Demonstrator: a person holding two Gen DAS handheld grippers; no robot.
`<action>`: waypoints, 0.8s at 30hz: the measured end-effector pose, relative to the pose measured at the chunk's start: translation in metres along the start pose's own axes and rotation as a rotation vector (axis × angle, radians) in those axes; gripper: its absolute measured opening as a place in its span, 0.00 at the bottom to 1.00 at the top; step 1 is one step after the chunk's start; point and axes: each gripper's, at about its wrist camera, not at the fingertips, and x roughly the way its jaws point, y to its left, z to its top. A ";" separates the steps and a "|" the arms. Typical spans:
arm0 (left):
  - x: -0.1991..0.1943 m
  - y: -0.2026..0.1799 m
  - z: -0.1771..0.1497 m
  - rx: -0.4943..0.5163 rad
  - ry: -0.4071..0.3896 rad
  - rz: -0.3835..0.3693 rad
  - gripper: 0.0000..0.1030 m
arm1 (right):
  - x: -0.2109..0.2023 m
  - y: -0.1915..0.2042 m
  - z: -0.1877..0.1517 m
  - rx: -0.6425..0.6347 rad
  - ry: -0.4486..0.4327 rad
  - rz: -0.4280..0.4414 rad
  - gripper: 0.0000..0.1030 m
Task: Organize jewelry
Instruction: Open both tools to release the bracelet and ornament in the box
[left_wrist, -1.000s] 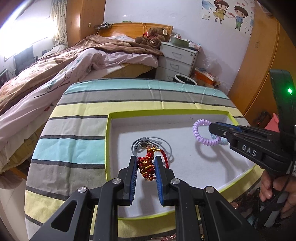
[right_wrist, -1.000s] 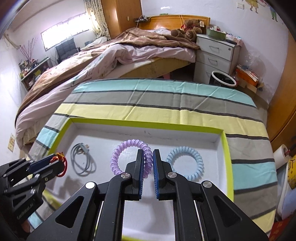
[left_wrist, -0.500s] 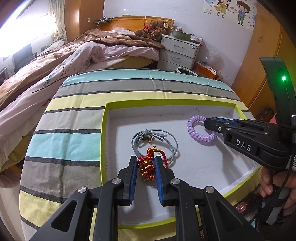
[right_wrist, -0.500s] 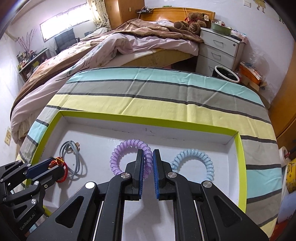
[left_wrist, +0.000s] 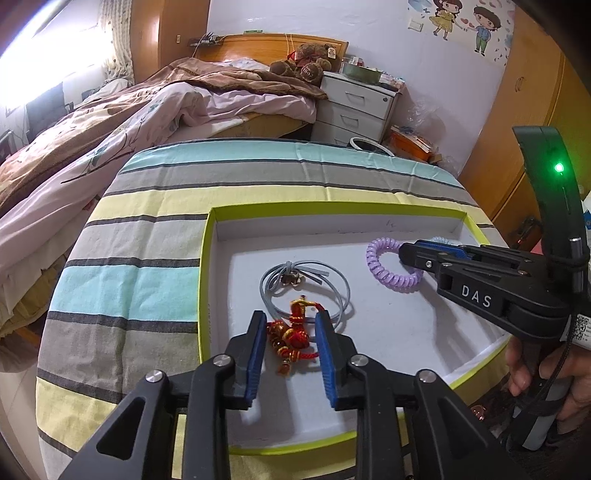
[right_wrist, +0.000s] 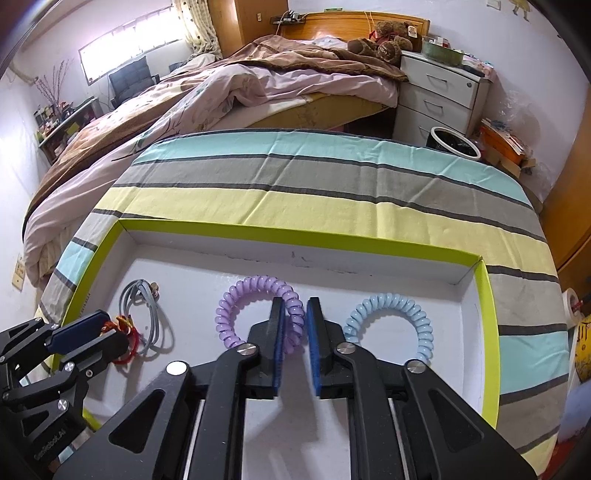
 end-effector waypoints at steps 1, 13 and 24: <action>0.000 -0.001 0.001 0.000 0.000 -0.001 0.30 | -0.001 0.000 0.000 0.000 -0.003 0.001 0.18; -0.013 -0.002 0.000 -0.010 -0.019 0.008 0.42 | -0.013 0.000 -0.001 0.016 -0.037 0.000 0.32; -0.049 -0.006 -0.014 -0.012 -0.071 -0.006 0.47 | -0.050 0.001 -0.018 0.027 -0.096 0.037 0.33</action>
